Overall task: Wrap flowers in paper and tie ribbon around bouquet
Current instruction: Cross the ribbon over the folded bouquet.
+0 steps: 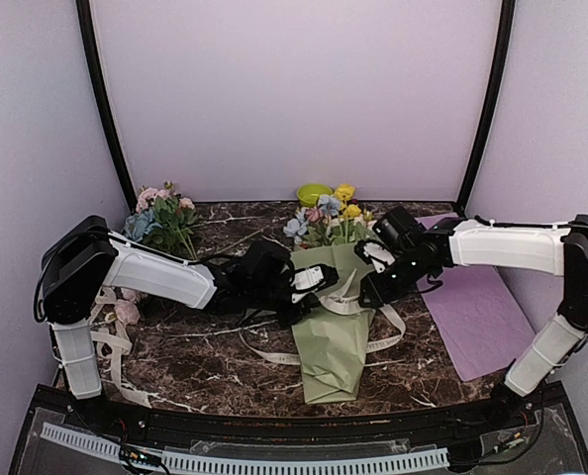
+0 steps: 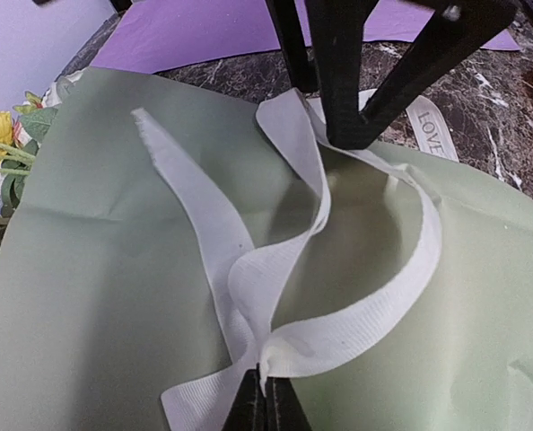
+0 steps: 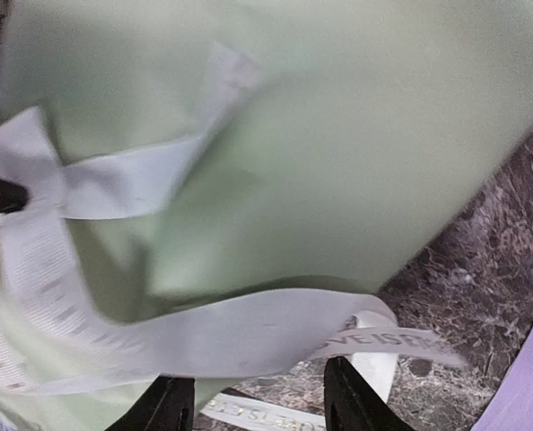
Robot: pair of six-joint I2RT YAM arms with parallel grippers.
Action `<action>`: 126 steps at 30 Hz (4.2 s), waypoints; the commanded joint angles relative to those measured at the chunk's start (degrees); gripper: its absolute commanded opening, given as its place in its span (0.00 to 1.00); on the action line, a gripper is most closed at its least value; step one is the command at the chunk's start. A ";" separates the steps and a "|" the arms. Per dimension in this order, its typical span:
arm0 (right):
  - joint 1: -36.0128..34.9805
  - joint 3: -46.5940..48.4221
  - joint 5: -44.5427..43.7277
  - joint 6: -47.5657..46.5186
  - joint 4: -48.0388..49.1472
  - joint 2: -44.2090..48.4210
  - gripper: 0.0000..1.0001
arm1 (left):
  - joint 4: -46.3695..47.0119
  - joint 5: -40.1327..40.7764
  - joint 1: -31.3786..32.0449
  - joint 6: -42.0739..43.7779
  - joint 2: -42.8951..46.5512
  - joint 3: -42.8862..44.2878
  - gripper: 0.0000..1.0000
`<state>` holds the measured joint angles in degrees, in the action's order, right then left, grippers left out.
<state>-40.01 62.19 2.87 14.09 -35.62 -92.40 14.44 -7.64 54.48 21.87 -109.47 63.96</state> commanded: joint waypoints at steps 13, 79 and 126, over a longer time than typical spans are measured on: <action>-2.44 -4.76 15.70 -4.29 12.38 6.49 0.46 | 0.72 1.71 -0.60 -2.70 2.58 0.20 0.00; -0.79 24.72 -13.29 -15.76 6.32 -11.58 0.02 | 1.39 -0.18 -0.60 -2.05 4.05 -1.74 0.00; 8.46 -0.65 6.49 0.48 6.58 -1.30 0.05 | 3.85 0.32 -0.69 -2.29 4.53 -2.88 0.00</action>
<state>-31.31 59.70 11.29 14.76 -29.15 -93.45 18.15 -6.87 53.58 19.27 -106.74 61.65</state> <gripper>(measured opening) 0.066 0.005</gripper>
